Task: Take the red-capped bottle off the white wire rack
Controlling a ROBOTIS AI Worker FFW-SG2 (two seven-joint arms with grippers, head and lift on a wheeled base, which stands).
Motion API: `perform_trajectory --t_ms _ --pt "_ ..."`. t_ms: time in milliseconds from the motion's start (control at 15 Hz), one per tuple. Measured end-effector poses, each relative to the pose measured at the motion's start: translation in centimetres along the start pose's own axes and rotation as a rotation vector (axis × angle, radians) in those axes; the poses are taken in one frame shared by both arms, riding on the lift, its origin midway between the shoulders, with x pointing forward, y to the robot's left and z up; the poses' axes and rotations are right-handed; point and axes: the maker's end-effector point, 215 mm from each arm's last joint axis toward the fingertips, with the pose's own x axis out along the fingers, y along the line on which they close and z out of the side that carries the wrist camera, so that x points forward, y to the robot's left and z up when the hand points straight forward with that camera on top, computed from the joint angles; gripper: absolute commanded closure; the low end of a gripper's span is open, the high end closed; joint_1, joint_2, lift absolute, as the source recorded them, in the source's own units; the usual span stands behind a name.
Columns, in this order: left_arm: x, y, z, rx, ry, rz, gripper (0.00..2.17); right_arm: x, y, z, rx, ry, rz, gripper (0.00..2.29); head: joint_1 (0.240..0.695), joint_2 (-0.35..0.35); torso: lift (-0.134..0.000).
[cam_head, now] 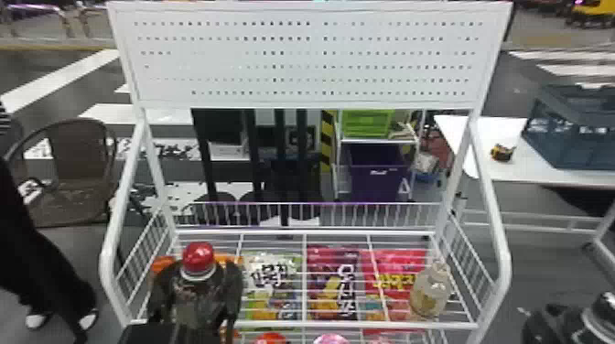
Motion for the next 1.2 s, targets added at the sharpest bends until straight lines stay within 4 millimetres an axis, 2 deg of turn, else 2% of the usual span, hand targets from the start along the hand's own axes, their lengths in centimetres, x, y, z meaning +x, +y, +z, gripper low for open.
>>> perform_trajectory --t_ms 133,200,733,1200 --pt "0.2 0.1 0.1 0.001 -0.003 0.003 1.87 -0.1 0.1 0.1 0.0 0.0 0.001 0.92 0.499 0.0 0.0" --pt "0.2 0.3 0.1 0.001 -0.004 0.008 1.76 -0.1 0.1 0.1 0.0 0.0 0.001 0.92 0.499 0.0 0.0" --pt "0.6 0.4 1.3 -0.012 -0.025 0.009 1.76 0.1 0.0 -0.1 0.002 -0.003 0.0 0.92 0.499 0.0 0.0" --pt "0.9 0.4 -0.2 0.0 -0.003 0.019 1.76 0.2 -0.2 -0.3 0.004 -0.003 -0.001 0.92 0.499 0.0 0.0"
